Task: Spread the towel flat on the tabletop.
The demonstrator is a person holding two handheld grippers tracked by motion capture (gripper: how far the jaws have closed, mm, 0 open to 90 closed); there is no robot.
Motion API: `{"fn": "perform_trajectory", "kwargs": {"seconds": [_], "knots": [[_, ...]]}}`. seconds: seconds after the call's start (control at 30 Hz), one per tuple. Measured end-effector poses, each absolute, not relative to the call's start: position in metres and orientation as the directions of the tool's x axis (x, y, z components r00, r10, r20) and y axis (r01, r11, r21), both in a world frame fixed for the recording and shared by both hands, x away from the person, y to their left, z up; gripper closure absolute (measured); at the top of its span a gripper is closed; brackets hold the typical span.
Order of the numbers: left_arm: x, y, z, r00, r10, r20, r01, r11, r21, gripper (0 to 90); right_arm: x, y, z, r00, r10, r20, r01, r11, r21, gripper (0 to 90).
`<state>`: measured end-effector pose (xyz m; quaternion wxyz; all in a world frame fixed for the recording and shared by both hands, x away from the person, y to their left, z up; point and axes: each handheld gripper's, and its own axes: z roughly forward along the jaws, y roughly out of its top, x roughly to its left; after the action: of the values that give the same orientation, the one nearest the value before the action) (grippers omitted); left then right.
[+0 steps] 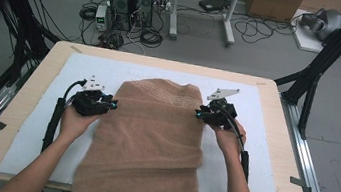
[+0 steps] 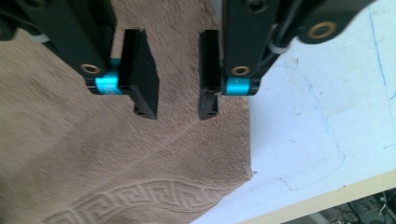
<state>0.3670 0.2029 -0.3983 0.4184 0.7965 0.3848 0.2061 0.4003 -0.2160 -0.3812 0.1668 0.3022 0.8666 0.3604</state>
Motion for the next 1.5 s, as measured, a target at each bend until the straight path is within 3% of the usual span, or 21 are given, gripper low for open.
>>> {"fn": "perform_trajectory", "kwargs": {"seconds": [0.27,0.43,0.47,0.57,0.6,0.9,1.07,1.13,1.23,1.5], "knots": [[0.326,0.198,-0.407,0.744,0.668,0.016,0.405,-0.47,0.785,54.0,0.341,-0.212,-0.39,-0.866,0.499,-0.015,0.346,0.622,0.703,57.1],[0.325,0.189,-0.429,0.775,0.631,0.02,0.448,-0.573,0.686,57.6,0.335,-0.21,-0.422,-0.876,0.479,0.046,0.392,0.653,0.648,53.2],[0.327,0.188,-0.433,0.779,0.627,0.009,0.455,-0.575,0.68,64.4,0.338,-0.209,-0.427,-0.875,0.478,0.074,0.409,0.652,0.638,56.1],[0.332,0.187,-0.436,0.777,0.63,-0.006,0.453,-0.551,0.701,79.8,0.343,-0.204,-0.431,-0.891,0.446,0.085,0.397,0.674,0.623,79.5],[0.334,0.187,-0.436,0.776,0.631,-0.014,0.454,-0.542,0.707,83.5,0.344,-0.204,-0.43,-0.896,0.43,0.107,0.397,0.672,0.625,83.0],[0.356,0.182,-0.429,0.687,0.726,0.006,0.461,-0.443,0.769,87.8,0.359,-0.211,-0.413,-0.831,0.556,-0.021,0.398,0.62,0.677,84.7],[0.374,0.179,-0.42,0.635,0.773,-0.014,0.466,-0.368,0.804,87.4,0.376,-0.214,-0.418,-0.799,0.602,-0.017,0.431,0.591,0.682,83.8],[0.375,0.18,-0.419,0.631,0.776,-0.015,0.463,-0.361,0.81,85.5,0.378,-0.215,-0.421,-0.793,0.609,-0.011,0.442,0.587,0.678,77.8],[0.371,0.183,-0.418,0.654,0.756,-0.026,0.463,-0.373,0.804,76.2,0.371,-0.218,-0.414,-0.795,0.607,-0.011,0.426,0.571,0.702,68.1],[0.335,0.188,-0.408,0.736,0.677,-0.007,0.405,-0.432,0.806,64.5,0.33,-0.228,-0.395,-0.831,0.554,-0.058,0.342,0.59,0.731,59.4]]}}
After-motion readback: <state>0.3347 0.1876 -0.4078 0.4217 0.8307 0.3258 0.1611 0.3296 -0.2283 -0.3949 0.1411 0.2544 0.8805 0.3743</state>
